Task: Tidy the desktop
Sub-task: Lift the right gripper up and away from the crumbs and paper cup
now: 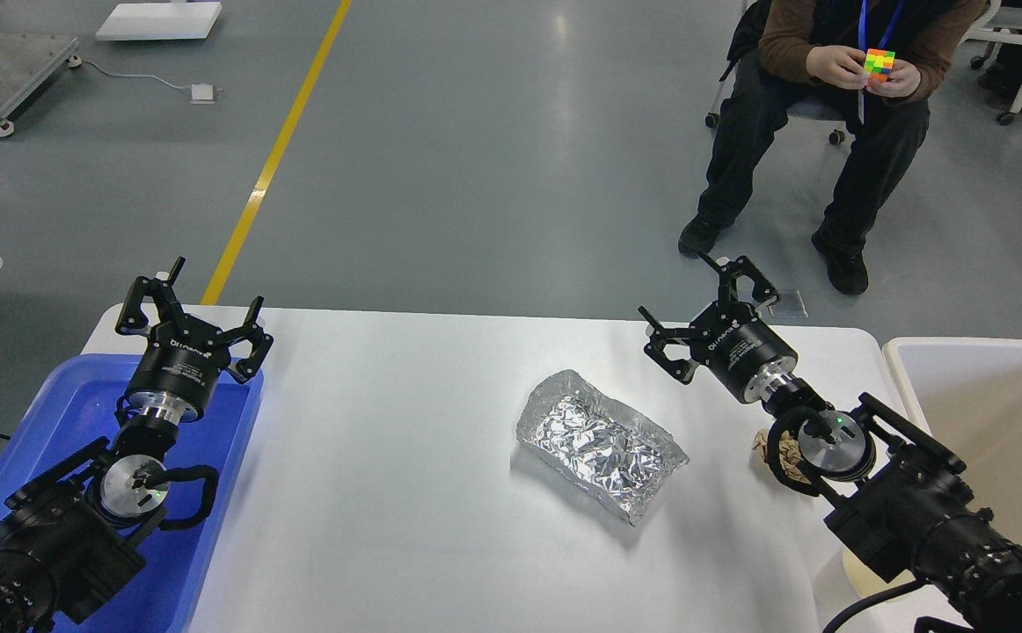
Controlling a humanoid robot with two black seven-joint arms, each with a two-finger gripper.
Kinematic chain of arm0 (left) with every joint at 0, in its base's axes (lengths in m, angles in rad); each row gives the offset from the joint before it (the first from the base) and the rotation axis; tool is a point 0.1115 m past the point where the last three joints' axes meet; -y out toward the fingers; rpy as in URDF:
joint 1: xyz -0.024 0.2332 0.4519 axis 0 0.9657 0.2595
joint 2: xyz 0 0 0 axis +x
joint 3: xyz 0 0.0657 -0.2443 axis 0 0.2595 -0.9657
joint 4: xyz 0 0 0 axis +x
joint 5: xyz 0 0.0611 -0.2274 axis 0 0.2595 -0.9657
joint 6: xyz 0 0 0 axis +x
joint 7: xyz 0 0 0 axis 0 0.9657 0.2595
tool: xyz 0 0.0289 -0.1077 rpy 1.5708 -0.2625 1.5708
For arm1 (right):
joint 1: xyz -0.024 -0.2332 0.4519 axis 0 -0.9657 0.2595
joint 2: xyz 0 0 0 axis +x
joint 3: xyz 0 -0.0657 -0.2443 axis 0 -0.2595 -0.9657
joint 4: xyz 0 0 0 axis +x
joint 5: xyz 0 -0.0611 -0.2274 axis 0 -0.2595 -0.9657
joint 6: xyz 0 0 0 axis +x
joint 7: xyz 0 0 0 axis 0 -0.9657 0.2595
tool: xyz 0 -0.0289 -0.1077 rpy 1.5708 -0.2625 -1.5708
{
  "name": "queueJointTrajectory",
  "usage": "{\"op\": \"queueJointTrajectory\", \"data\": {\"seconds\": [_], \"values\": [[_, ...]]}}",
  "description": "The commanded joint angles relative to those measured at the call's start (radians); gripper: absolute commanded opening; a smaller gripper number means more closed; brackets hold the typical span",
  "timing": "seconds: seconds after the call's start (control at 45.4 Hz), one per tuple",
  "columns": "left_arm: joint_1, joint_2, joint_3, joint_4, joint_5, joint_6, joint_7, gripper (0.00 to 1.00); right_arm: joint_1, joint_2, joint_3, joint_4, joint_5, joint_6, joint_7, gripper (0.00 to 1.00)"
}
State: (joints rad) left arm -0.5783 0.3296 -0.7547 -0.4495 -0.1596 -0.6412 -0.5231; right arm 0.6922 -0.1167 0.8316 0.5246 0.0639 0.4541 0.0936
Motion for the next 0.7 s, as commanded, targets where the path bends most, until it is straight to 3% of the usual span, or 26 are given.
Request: {"op": "queueJointTrajectory", "data": {"seconds": [0.0,0.683], "values": [[0.0,0.0,0.0,0.0,0.0,0.0,0.0,1.0,-0.01,-0.056,-0.04,0.021,-0.027,0.015,0.0,1.0],[0.0,0.0,0.0,0.0,0.0,0.0,0.0,1.0,-0.134,-0.702,-0.111,0.537,-0.211,0.035,0.015,1.0]]}}
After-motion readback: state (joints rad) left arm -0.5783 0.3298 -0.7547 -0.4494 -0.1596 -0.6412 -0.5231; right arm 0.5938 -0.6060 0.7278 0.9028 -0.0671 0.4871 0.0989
